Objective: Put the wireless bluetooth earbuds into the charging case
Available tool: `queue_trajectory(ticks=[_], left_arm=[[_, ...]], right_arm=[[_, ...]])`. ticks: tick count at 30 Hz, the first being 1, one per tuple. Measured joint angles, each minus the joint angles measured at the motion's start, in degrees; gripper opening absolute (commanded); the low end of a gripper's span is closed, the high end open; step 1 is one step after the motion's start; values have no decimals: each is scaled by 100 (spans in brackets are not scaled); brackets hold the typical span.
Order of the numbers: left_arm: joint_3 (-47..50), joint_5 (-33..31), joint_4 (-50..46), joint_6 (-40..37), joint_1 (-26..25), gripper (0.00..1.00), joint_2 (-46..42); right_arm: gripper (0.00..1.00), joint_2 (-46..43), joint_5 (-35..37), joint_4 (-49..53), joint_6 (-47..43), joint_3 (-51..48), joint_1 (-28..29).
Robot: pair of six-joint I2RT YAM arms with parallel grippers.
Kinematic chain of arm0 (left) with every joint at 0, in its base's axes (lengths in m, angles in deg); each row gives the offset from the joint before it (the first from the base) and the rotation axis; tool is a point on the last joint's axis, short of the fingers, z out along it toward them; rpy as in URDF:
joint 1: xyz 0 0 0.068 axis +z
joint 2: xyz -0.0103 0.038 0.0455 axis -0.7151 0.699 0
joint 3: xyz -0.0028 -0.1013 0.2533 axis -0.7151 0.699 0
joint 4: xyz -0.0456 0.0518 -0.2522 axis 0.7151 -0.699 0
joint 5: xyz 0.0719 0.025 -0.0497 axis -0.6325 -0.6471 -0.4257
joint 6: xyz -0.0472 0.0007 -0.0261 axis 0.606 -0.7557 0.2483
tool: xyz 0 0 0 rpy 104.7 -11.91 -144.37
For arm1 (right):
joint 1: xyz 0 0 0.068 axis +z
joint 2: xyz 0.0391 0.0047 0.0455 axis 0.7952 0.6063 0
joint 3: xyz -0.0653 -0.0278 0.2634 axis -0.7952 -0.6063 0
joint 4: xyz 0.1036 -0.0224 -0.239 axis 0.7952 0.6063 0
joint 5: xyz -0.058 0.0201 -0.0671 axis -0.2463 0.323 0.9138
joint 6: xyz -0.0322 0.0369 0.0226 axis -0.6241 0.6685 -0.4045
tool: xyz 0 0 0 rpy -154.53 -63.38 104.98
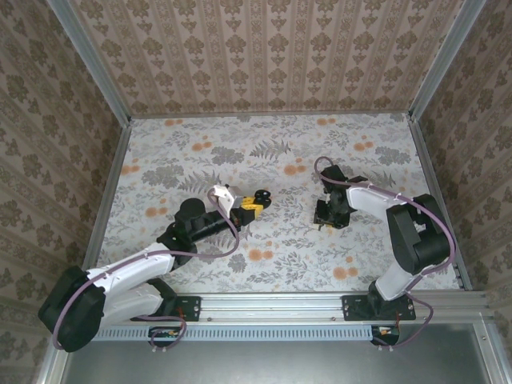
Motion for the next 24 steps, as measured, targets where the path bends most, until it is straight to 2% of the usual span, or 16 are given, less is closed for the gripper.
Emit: queue_trajectory(ticks=[12,20,24], left_arm=[[0,-2,0,0,31,0,-68],[0,-2,0,0,31,0,-96],[0,-2,2,0,31,0,-94]], right_arm=[[20,98,59,129,0,142,221],[18,59,63,297,2,227,245],[18,-299,92,522,2,365,317]])
